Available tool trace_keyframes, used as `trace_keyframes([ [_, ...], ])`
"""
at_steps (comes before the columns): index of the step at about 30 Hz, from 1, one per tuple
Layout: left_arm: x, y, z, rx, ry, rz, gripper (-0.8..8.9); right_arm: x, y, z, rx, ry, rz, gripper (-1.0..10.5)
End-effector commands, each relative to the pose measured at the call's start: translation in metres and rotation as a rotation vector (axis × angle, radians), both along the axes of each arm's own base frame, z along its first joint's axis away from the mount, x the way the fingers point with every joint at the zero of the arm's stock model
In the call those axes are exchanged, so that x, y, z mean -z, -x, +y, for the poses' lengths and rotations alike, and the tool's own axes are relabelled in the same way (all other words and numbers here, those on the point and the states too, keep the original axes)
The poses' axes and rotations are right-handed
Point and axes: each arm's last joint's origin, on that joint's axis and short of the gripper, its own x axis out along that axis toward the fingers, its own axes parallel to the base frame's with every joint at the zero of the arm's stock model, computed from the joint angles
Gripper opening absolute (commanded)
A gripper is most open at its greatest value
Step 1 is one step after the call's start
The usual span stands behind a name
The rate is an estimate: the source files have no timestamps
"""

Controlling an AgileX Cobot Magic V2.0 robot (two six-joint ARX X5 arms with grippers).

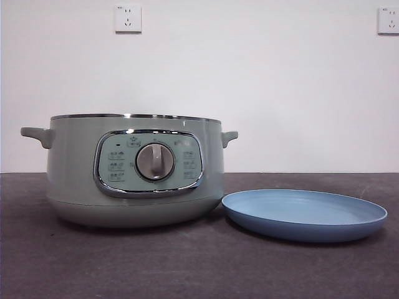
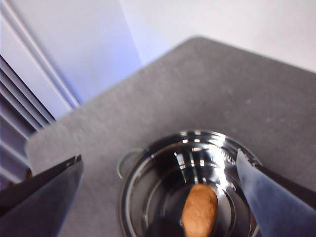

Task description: Take the potato out from the steamer,put the potato on the plate,close the lid

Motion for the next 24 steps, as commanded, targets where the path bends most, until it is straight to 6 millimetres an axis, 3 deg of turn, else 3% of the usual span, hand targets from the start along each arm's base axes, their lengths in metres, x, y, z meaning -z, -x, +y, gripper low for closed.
trace_keyframes([
  [1, -0.006, 0.028, 0.013, 0.0, 0.053, -0.092, -0.08, 0.01, -0.013, 0.022, -0.018, 0.073, 0.022, 6.2],
  [6, -0.003, 0.05, 0.023, 0.004, 0.088, -0.106, -0.08, 0.029, -0.031, 0.063, -0.027, 0.212, 0.065, 6.2],
  [13, -0.001, 0.051, 0.024, 0.004, 0.088, -0.093, -0.08, 0.061, -0.054, 0.104, 0.015, 0.363, 0.117, 6.2],
  [18, -0.001, 0.052, 0.022, 0.058, 0.104, -0.084, -0.08, 0.107, -0.072, 0.118, 0.038, 0.491, 0.194, 6.2],
  [24, 0.003, 0.046, 0.019, 0.059, 0.101, -0.046, -0.08, 0.142, -0.082, 0.126, 0.035, 0.576, 0.252, 6.2],
])
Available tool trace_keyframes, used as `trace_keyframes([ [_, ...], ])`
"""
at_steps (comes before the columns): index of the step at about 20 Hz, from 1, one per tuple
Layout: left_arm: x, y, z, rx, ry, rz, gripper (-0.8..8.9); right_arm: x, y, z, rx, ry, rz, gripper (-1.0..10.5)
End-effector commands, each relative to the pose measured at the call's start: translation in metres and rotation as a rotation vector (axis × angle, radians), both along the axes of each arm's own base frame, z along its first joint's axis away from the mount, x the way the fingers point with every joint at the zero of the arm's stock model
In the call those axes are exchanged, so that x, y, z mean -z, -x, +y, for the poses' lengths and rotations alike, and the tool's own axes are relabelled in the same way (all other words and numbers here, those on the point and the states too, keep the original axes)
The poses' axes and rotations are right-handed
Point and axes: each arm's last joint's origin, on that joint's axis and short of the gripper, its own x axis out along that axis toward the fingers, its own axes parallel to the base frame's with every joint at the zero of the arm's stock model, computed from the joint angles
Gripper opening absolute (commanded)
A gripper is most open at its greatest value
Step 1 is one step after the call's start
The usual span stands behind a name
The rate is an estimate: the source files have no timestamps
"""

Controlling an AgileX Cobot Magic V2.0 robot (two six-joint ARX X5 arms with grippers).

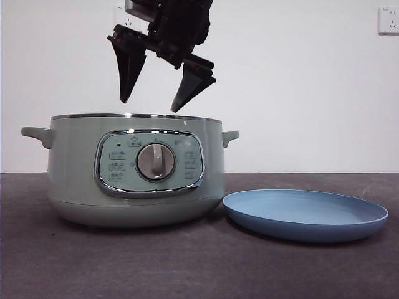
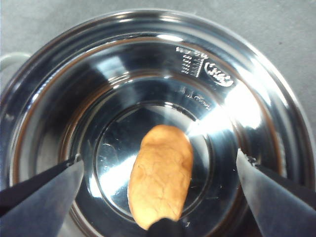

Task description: Take the potato out from the steamer,put the potato on the plate,close the lid

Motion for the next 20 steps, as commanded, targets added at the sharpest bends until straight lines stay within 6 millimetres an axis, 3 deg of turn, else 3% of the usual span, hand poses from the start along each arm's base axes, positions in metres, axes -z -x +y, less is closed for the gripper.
trace_keyframes([
  [1, -0.001, 0.002, 0.0, 0.017, 0.02, -0.004, -0.08, 0.025, -0.007, 0.008, -0.008, 0.041, 0.037, 6.2],
  [6, 0.0, 0.002, -0.001, 0.069, 0.03, 0.003, -0.08, 0.064, -0.016, 0.017, -0.012, 0.097, 0.108, 6.1],
  [8, 0.0, 0.002, -0.001, 0.069, 0.028, 0.011, -0.08, 0.076, -0.019, 0.019, -0.012, 0.116, 0.129, 5.4],
  [10, 0.001, 0.002, -0.001, 0.069, 0.023, 0.021, -0.08, 0.079, -0.019, 0.019, -0.011, 0.124, 0.134, 3.5],
  [12, 0.002, 0.003, -0.001, 0.068, 0.021, 0.027, -0.08, 0.078, -0.018, 0.02, -0.016, 0.124, 0.133, 0.0],
  [14, 0.002, 0.002, -0.001, 0.066, 0.018, 0.031, -0.08, 0.077, -0.017, 0.019, -0.027, 0.133, 0.134, -0.1],
  [17, 0.002, 0.0, -0.002, 0.066, 0.016, 0.036, -0.08, 0.058, -0.013, 0.015, -0.027, 0.107, 0.104, -0.1],
  [20, 0.001, -0.008, -0.006, 0.065, 0.011, 0.046, -0.08, 0.002, 0.003, 0.001, -0.033, 0.03, 0.009, -0.1],
])
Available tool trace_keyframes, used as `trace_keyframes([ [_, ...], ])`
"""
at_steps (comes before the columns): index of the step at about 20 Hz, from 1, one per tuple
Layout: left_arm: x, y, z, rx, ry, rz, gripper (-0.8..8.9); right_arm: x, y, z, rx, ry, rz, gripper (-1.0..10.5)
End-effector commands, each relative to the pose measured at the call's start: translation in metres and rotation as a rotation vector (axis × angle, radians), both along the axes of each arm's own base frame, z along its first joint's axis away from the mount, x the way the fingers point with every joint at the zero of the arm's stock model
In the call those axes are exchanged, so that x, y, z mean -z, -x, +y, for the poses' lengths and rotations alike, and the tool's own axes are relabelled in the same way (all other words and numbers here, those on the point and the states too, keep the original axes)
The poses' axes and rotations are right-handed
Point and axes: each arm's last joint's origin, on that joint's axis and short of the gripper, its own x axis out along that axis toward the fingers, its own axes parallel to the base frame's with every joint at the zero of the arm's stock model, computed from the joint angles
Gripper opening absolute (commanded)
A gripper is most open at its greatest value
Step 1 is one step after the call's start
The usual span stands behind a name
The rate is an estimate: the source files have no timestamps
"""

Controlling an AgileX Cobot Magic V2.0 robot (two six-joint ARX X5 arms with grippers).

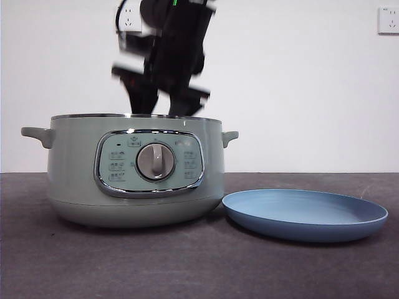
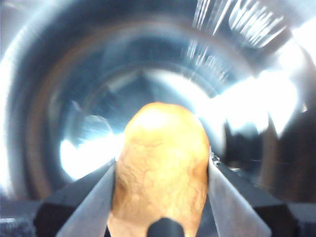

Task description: Take the potato out from the steamer,put the potato on the plate,close the lid

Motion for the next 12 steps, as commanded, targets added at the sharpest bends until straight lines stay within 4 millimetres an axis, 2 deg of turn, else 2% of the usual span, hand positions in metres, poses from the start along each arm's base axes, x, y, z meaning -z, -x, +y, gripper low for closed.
trace_keyframes([
  [1, -0.001, -0.004, -0.002, -0.003, 0.0, 0.008, -0.08, -0.058, 0.019, -0.015, -0.013, -0.086, -0.106, -0.1],
  [4, -0.005, -0.023, -0.011, -0.002, -0.003, 0.012, -0.08, -0.129, 0.053, -0.048, -0.031, -0.177, -0.243, -0.1],
  [7, -0.007, -0.05, -0.024, 0.003, -0.013, 0.026, -0.08, -0.174, 0.08, -0.087, -0.001, -0.225, -0.312, -0.1],
  [9, -0.007, -0.068, -0.032, 0.006, -0.024, 0.04, -0.08, -0.186, 0.09, -0.113, 0.038, -0.203, -0.296, -0.1],
  [12, -0.003, -0.099, -0.046, 0.011, -0.057, 0.069, -0.08, -0.185, 0.093, -0.145, 0.125, -0.123, -0.196, -0.1],
])
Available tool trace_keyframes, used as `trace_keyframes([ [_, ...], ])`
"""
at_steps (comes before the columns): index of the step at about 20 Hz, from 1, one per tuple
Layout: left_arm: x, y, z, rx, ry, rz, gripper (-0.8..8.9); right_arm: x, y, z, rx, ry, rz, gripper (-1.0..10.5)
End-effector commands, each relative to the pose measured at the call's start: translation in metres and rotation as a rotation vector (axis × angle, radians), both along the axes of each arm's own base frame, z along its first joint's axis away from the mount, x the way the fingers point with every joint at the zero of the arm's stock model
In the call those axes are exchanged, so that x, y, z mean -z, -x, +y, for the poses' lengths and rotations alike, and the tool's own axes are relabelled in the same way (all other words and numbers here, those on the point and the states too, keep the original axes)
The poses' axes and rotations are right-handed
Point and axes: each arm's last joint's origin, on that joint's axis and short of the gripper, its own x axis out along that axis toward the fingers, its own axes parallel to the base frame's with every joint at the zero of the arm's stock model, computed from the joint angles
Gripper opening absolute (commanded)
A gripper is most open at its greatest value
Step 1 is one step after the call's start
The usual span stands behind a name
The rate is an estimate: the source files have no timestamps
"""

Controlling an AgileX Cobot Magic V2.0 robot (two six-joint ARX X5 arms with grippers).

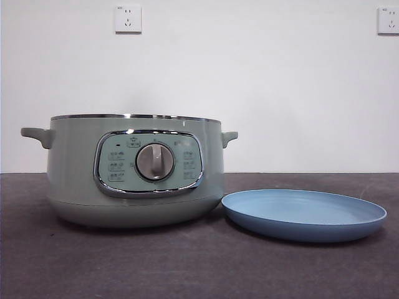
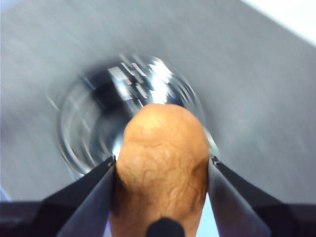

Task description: Take the potato out from the steamer,put the potato on the plate,close the lid

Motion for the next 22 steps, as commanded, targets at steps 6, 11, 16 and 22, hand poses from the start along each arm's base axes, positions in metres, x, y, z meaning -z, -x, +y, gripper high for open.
trace_keyframes([
  [6, 0.007, -0.059, -0.032, 0.126, 0.008, 0.027, -0.08, 0.012, -0.029, -0.044, 0.244, -0.006, 0.122, -0.1],
  [11, 0.017, -0.084, -0.044, 0.14, -0.025, 0.066, -0.08, 0.031, -0.038, -0.05, 0.278, 0.031, 0.19, -0.1],
  [16, 0.018, -0.091, -0.047, 0.141, -0.024, 0.06, -0.08, 0.097, -0.053, -0.045, 0.288, 0.127, 0.348, -0.1],
  [22, 0.018, -0.091, -0.047, 0.141, -0.022, 0.055, -0.08, 0.193, -0.063, -0.04, 0.317, 0.149, 0.429, -0.1],
])
